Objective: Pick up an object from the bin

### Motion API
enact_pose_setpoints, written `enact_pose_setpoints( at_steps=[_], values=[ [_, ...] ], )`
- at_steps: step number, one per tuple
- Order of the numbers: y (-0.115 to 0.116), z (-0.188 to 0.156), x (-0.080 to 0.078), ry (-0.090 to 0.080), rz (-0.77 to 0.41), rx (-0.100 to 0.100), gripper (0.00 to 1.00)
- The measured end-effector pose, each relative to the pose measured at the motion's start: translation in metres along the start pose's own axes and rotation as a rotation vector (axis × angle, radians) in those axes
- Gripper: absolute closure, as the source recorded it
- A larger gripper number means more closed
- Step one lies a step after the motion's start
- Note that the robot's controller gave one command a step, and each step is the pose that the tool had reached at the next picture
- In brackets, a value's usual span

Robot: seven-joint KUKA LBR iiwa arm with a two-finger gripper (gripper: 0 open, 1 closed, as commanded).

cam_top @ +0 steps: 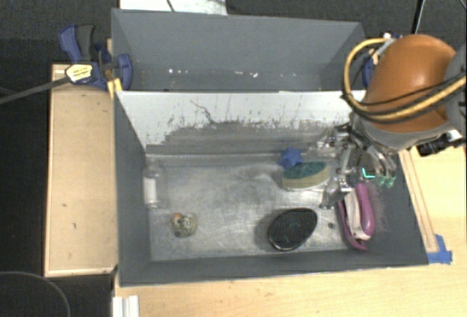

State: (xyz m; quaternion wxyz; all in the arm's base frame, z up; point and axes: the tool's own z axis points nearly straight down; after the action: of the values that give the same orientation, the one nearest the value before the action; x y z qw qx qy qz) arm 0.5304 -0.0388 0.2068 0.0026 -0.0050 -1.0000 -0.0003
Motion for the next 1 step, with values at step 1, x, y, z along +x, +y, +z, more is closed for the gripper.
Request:
enact_pose_setpoints(
  at_steps=[1],
  values=[
    [-0.0139, 0.0922, -0.0552, -0.010, 0.130, 0.000, 0.00]
  ],
)
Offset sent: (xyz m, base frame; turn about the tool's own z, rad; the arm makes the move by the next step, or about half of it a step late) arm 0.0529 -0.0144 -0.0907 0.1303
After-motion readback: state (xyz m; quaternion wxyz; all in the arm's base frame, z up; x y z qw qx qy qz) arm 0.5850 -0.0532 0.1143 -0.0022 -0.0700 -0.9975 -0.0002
